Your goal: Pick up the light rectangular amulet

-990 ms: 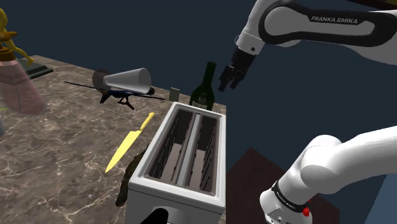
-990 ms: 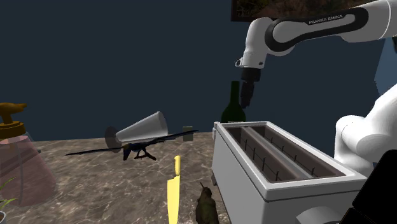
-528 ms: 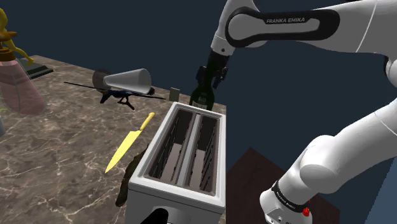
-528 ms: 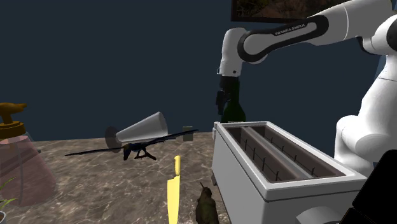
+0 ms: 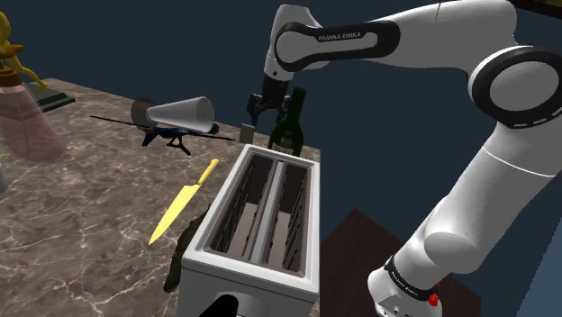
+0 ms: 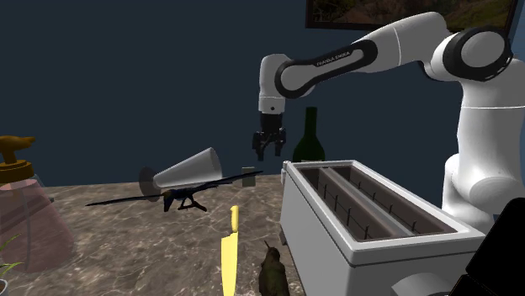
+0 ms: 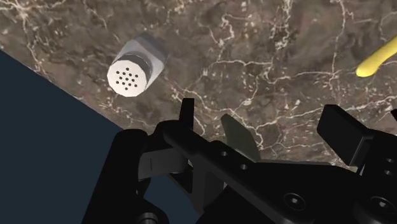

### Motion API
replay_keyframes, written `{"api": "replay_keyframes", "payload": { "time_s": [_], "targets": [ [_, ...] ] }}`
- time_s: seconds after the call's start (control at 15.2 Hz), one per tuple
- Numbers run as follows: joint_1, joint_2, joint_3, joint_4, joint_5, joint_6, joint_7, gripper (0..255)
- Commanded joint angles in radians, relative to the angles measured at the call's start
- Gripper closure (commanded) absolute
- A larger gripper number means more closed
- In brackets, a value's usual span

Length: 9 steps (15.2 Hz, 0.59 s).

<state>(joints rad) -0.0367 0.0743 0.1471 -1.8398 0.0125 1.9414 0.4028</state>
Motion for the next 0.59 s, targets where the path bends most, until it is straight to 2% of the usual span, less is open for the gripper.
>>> {"api": "replay_keyframes", "payload": {
  "time_s": [0.0,0.33,0.4,0.53],
  "targets": [
    [0.005,0.091,-0.001,0.094,-0.022,-0.015,0.050,0],
    [0.026,0.322,-0.020,0.355,-0.066,-0.074,0.152,0],
    [0.029,0.348,-0.024,0.387,-0.069,-0.084,0.161,0],
    [0.029,0.352,-0.024,0.366,-0.070,-0.059,0.162,0]
  ]
}}
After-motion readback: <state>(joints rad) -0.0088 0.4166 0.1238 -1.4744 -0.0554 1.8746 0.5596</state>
